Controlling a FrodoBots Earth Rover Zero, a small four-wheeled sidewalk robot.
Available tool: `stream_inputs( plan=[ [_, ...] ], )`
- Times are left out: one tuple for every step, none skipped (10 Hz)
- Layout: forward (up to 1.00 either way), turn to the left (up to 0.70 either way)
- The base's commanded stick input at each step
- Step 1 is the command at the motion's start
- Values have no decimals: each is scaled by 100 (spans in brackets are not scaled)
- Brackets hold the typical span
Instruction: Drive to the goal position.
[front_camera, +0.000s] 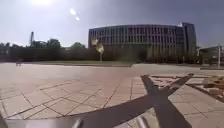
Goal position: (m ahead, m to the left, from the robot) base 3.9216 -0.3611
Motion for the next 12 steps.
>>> stream_inputs(
  plan=[
    [67,0],
    [68,0],
    [67,0],
    [67,0],
    [67,0],
    [67,0],
    [67,0],
    [67,0],
    [67,0],
    [67,0],
    [67,0],
    [67,0]
  ],
)
